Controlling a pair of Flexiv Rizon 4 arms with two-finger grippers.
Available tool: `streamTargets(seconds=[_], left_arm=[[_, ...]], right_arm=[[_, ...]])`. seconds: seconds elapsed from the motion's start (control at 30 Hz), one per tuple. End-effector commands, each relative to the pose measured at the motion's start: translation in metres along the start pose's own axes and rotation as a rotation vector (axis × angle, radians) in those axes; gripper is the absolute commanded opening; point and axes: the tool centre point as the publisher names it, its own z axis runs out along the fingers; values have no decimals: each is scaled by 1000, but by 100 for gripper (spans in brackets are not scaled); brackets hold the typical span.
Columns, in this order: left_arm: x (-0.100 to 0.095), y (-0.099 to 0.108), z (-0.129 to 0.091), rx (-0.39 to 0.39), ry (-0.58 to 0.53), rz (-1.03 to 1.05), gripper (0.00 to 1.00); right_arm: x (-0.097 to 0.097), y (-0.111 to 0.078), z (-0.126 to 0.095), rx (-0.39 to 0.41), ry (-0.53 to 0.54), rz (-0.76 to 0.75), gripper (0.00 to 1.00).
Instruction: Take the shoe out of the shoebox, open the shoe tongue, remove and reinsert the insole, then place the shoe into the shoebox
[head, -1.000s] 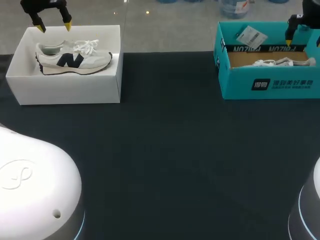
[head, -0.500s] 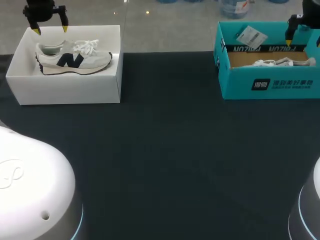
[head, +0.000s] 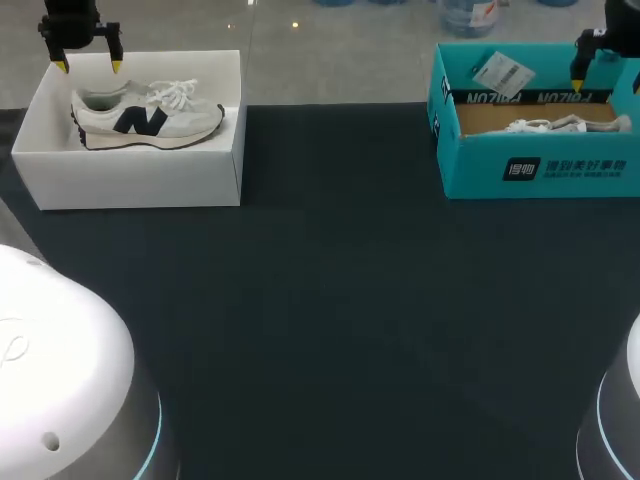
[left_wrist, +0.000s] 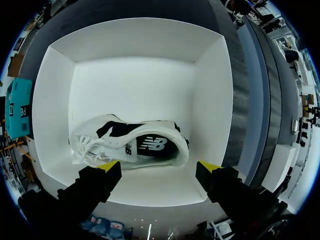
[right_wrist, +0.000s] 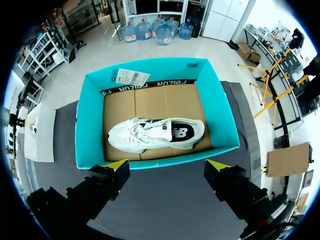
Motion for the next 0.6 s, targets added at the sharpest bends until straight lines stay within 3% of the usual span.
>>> streamTargets(seconds=[0.03, 0.6], left_arm=[[14, 24, 9, 71, -1, 4, 100], [16, 17, 8, 90, -1, -14, 100]], right_arm=[[0, 0, 0, -1, 0, 0, 100], [0, 0, 0, -1, 0, 0, 100]])
